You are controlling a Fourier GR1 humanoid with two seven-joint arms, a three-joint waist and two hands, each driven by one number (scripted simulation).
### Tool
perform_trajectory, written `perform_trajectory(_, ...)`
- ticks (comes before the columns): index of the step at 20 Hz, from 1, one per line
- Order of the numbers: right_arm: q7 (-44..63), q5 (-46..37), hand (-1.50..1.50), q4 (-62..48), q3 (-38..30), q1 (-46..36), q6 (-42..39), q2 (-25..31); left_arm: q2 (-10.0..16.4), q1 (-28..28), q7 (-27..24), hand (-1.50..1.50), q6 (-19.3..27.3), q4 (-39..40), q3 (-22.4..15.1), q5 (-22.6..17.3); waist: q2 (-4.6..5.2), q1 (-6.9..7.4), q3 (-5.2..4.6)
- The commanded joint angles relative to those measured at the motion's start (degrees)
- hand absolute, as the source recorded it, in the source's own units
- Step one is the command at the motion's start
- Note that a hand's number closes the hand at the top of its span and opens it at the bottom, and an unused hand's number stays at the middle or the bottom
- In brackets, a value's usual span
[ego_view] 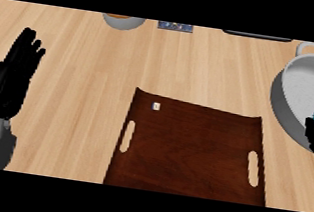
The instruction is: Pick the cupcake from the tray and place it in the pot
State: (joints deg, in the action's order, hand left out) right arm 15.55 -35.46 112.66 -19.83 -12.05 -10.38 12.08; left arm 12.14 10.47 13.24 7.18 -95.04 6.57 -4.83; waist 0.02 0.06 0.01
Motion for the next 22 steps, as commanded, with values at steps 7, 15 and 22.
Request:
perform_trajectory(7, -13.1, -9.0, 1.50, -22.6, -5.1, -5.4, 11.4, 10.4, -0.3, 2.8, 0.9, 0.00, -0.3, 1.0, 0.3, -0.2, 0.60, 1.21, 0.04)
perform_trajectory(15, -22.2, -16.9, 1.50, -50.7, -4.7, -13.0, 27.1, 13.2, 0.1, 2.3, 0.3, 0.00, -0.9, 1.6, 1.1, -0.2, 0.28, 1.05, 0.05)
perform_trajectory(22, -29.2, -11.9, 1.50, -75.7, -9.6, -23.3, 28.1, 17.2, 0.4, 5.8, 1.2, 0.00, -1.3, 3.2, 0.4, 0.3, 0.75, 1.75, 0.14)
